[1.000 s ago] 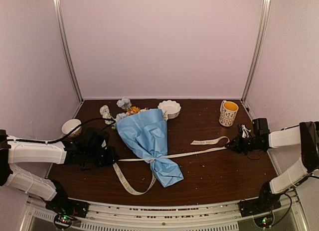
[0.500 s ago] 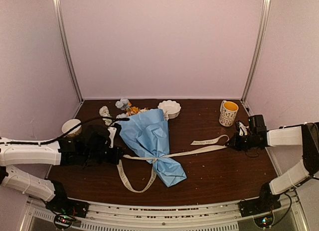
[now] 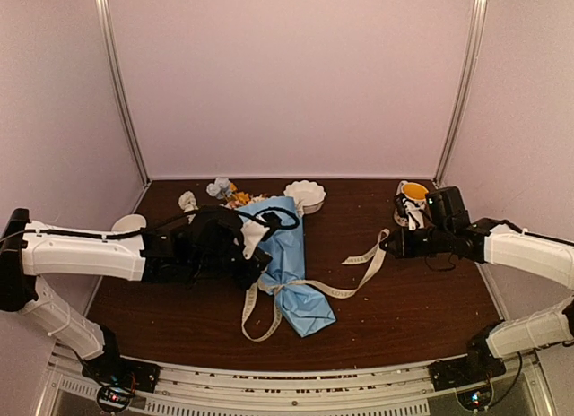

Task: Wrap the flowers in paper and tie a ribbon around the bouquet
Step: Cross the half-tied ribbon over the folded bouquet.

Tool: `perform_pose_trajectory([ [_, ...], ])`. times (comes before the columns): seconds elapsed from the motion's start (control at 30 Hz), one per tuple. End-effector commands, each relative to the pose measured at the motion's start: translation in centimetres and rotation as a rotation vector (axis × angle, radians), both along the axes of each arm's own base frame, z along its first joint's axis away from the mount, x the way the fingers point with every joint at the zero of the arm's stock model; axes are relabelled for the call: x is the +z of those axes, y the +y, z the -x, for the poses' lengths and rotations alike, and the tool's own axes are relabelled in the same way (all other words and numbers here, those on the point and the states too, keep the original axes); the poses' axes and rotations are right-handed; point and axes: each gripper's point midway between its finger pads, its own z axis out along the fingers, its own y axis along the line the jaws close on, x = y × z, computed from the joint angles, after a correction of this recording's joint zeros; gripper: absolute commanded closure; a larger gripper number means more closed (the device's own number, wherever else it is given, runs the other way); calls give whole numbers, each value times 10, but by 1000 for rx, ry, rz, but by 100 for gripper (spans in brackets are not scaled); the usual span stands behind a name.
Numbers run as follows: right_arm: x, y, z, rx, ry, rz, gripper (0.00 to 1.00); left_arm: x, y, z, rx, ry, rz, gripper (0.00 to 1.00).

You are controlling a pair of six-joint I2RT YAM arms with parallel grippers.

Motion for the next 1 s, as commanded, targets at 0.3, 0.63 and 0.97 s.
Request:
perform_pose_trajectory([
  [0.3,134,123,9,347,-273,-101,100,26,-51,6,-174,-227,55,100],
  [0.63,146,252,34,608,-274,-119,98,2,-36,28,-148,-270,107,100],
  [0.97,114,317,59,750,-182,-61,67,-1,-24,35,-152,-273,118,100],
])
